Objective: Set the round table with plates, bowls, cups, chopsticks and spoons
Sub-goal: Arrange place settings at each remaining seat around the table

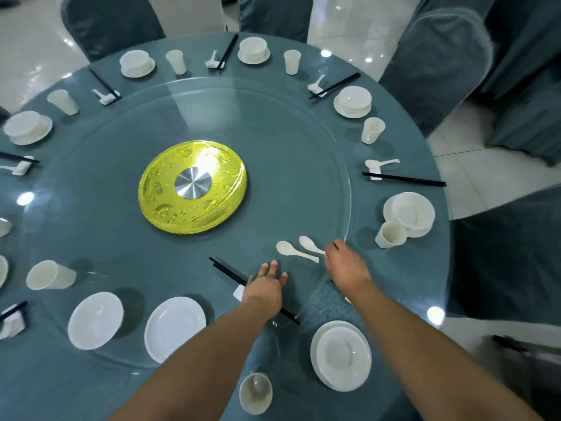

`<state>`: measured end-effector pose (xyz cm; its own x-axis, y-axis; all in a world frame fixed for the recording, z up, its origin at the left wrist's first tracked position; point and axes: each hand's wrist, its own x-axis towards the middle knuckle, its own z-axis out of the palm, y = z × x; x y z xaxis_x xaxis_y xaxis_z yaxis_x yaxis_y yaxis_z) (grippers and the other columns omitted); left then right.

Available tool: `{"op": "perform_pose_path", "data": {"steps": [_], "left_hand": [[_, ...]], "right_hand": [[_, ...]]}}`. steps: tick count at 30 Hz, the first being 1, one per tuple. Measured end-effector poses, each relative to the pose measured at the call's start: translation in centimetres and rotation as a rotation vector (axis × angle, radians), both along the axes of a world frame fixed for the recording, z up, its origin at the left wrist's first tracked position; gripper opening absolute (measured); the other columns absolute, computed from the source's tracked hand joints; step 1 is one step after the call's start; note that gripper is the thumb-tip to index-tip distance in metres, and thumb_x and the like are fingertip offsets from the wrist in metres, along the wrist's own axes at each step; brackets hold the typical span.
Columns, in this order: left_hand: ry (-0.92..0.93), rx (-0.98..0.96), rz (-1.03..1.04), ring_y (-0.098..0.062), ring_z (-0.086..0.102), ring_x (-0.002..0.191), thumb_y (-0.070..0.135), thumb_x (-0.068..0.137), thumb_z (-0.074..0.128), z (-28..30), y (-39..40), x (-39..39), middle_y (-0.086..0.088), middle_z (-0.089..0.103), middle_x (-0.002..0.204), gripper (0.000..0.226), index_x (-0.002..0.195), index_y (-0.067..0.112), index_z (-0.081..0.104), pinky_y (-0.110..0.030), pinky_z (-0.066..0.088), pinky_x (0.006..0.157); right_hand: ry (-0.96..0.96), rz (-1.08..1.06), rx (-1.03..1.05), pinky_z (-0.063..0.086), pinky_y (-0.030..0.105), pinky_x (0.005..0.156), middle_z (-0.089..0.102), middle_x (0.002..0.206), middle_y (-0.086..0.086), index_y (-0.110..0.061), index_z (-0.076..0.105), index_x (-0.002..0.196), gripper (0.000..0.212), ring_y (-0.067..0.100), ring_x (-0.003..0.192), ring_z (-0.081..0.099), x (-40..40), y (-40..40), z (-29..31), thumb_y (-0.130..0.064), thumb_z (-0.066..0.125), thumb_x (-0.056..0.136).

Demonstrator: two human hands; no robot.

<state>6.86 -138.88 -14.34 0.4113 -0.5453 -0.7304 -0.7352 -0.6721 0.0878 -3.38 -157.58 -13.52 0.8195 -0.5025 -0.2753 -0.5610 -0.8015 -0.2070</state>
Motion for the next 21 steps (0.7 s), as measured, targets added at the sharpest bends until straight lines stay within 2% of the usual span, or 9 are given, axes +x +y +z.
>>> {"op": "perform_pose_path", "data": {"steps": [4, 11, 15, 21], "left_hand": [[0.012, 0.006, 0.009, -0.02, -0.012, 0.151, 0.001, 0.09, 0.039, 0.2, -1.2, -0.2, 0.004, -0.022, 0.161, 0.081, 0.156, 0.031, 0.003, -0.043, 0.023, 0.118], [-0.001, 0.029, -0.022, -0.022, -0.013, 0.15, 0.001, 0.092, 0.034, 0.3, -2.8, -0.2, 0.0, -0.023, 0.161, 0.08, 0.156, 0.029, -0.003, -0.045, 0.021, 0.118], [-0.009, 0.026, -0.035, -0.024, -0.013, 0.15, 0.001, 0.091, 0.035, 0.1, -3.8, -0.4, -0.002, -0.023, 0.161, 0.08, 0.156, 0.028, -0.004, -0.044, 0.024, 0.119], [-0.017, 0.019, -0.036, -0.024, -0.013, 0.15, 0.001, 0.091, 0.036, -0.2, -4.3, -0.6, -0.002, -0.022, 0.161, 0.081, 0.156, 0.03, -0.002, -0.048, 0.028, 0.117]], "right_hand": [[0.071, -0.107, -0.039, 0.045, 0.037, 0.076, 0.056, 0.108, 0.006, -0.013, 0.054, 0.103, 0.01, 0.028, 0.101, 0.057, -5.7, -2.8, -0.5, -0.012, 0.047, 0.095], [0.07, -0.209, -0.079, 0.041, 0.033, 0.086, 0.063, 0.106, 0.003, -0.014, 0.062, 0.1, 0.014, 0.024, 0.103, 0.053, -13.6, -4.2, -2.2, -0.021, 0.049, 0.098], [0.07, -0.213, -0.099, 0.041, 0.032, 0.087, 0.065, 0.103, -0.005, -0.023, 0.063, 0.099, 0.015, 0.02, 0.101, 0.054, -15.2, -3.6, -2.5, -0.028, 0.049, 0.097], [0.065, -0.223, -0.065, 0.036, 0.03, 0.088, 0.064, 0.104, -0.008, -0.025, 0.062, 0.1, 0.014, 0.017, 0.105, 0.05, -15.7, -2.8, -2.6, -0.031, 0.05, 0.097]]}}
